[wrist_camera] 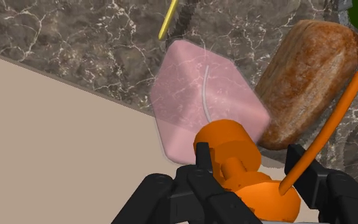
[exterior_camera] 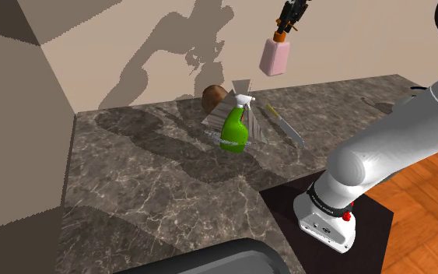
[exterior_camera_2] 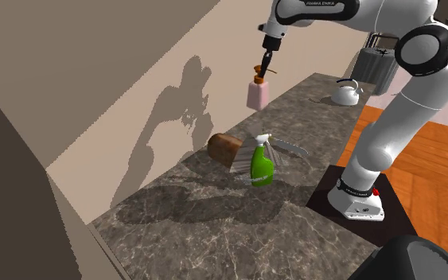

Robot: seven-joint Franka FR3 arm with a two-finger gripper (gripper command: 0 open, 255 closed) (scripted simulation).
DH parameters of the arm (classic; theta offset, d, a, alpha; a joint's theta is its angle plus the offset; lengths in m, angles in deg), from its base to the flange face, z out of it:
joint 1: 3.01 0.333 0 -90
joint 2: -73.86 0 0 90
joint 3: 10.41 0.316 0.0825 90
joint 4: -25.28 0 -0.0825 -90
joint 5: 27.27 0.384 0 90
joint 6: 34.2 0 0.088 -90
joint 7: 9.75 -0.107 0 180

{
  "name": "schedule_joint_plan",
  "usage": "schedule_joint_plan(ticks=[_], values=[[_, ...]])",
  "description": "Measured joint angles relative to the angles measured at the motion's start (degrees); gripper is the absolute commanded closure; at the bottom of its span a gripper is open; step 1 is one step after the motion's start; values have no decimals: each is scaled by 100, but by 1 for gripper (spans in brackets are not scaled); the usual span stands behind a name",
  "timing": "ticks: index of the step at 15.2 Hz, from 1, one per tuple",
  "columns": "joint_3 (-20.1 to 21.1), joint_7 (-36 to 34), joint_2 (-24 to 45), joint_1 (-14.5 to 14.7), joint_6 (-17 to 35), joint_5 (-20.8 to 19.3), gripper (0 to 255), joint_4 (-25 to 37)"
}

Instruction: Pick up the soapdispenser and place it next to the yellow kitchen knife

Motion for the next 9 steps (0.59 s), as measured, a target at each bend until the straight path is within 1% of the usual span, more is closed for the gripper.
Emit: schedule_joint_plan(ticks=[9], values=[[-2, 82, -66, -8, 676, 6, 255, -747]])
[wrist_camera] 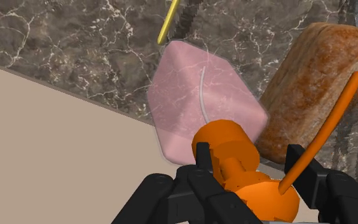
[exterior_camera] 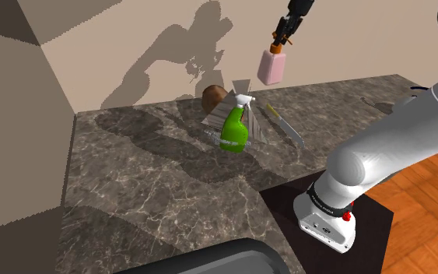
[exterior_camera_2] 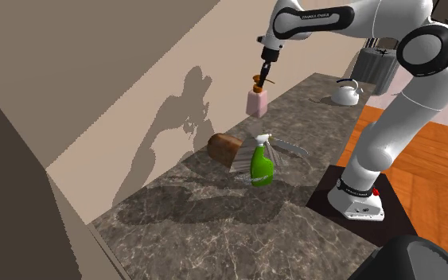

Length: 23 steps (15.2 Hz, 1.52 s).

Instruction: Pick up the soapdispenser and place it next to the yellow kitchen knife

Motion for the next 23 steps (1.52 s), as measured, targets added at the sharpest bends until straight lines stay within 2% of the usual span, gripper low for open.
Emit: schedule_joint_plan(ticks=[23], values=[[-25, 273, 220, 17, 1768, 148, 255, -1567]])
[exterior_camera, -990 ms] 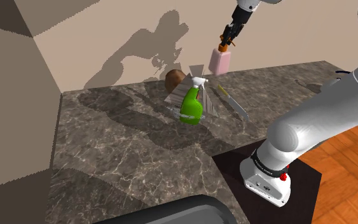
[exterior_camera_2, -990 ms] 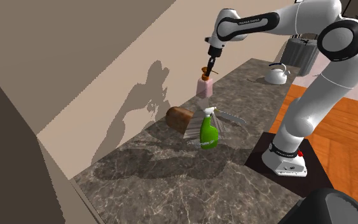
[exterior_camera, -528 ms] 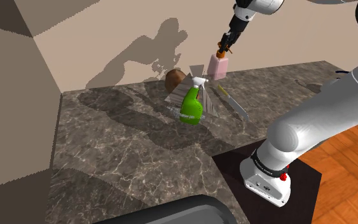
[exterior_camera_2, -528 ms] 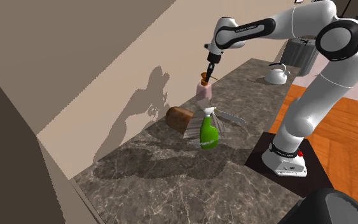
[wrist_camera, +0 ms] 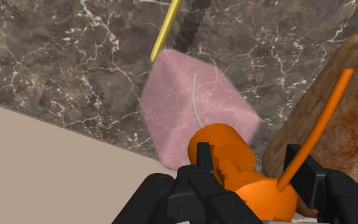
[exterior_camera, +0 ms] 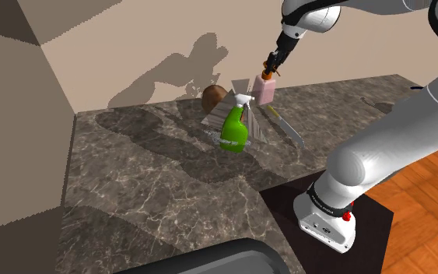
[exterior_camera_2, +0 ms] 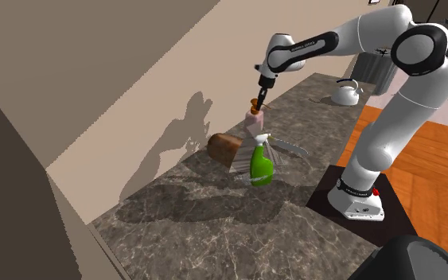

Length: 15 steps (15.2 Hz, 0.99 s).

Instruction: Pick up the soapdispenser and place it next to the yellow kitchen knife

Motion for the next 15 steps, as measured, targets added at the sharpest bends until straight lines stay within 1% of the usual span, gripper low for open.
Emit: schedule_joint_plan(ticks=[9, 15], values=[[-19, 166, 271, 25, 679, 140, 255, -388], [-29, 190, 303, 22, 718, 155, 255, -429]])
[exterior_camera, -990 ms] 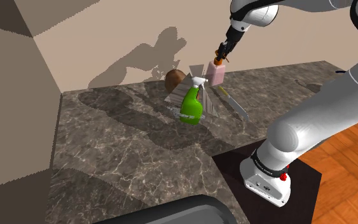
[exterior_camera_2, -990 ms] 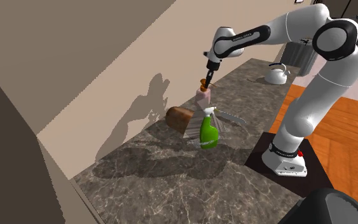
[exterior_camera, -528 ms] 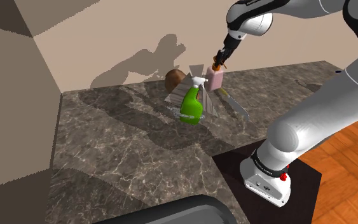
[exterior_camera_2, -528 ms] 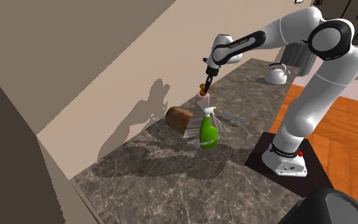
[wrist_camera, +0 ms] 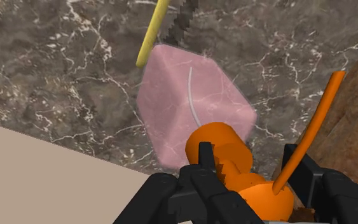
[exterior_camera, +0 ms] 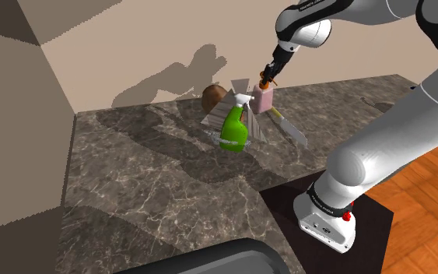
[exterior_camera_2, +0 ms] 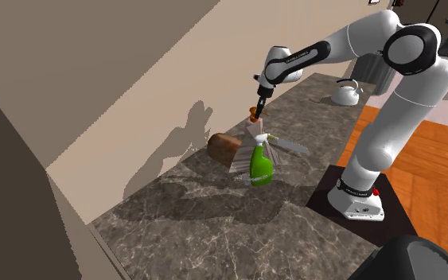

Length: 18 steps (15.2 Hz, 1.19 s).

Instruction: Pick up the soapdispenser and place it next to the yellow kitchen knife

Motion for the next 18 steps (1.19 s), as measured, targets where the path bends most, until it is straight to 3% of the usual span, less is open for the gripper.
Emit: schedule_joint_plan(ticks=[1, 7, 12, 18], values=[[0, 0, 1, 0, 1, 0, 0, -1], [0, 1, 1, 0, 2, 1, 0, -1], [-22, -96, -369, -62, -647, -160, 0, 297], [-17, -114, -401, -63, -714, -174, 0, 324]])
